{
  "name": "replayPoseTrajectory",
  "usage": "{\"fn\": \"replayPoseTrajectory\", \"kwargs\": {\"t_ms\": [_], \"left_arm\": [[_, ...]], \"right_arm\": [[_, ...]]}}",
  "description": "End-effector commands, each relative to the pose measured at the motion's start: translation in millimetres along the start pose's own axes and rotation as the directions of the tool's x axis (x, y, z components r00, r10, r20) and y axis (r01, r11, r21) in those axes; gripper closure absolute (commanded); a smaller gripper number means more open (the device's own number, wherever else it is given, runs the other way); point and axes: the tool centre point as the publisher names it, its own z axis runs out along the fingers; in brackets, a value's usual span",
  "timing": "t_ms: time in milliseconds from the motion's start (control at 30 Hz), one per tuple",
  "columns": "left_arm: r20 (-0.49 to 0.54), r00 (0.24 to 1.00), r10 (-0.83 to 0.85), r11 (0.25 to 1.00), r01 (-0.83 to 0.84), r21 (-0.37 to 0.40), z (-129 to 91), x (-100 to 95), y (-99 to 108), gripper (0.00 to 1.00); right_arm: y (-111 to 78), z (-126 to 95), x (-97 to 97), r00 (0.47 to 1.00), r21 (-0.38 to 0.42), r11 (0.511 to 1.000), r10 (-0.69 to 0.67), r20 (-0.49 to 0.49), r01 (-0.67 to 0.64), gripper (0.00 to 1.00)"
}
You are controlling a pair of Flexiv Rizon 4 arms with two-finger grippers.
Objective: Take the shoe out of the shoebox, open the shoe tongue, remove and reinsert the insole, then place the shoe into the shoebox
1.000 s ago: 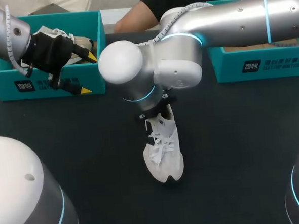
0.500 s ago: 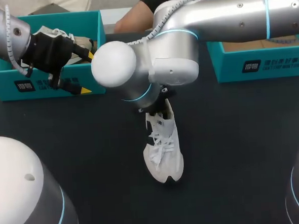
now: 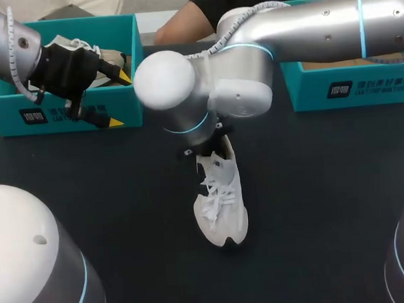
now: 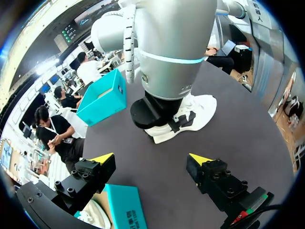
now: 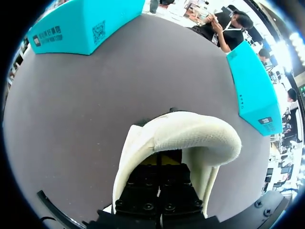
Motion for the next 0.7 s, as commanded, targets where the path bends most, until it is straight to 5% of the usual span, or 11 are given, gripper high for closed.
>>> {"fn": "replayPoseTrajectory", "kwargs": {"t_ms": [33,300,700], "left_arm": [[0.0,1.0,0.001,1.0,-0.001,-0.003,0.1,0.6,-0.2,0.0],[0.0,1.0,0.001,1.0,-0.001,-0.003,0.1,0.6,-0.2,0.0],[0.0,1.0,0.001,1.0,-0.001,-0.003,0.1,0.6,-0.2,0.0]], "right_arm": [[-2.8,-6.0,-4.3,1.0,0.01,1.0,0.006,0.007,-0.006,1.0],[-23.5,-28.4,-16.5,0.998,0.08,0.995,0.062,-0.025,-0.06,1.0],[-29.2,-8.9,3.4,0.987,0.203,0.979,0.063,-0.145,-0.033,1.0]]}}
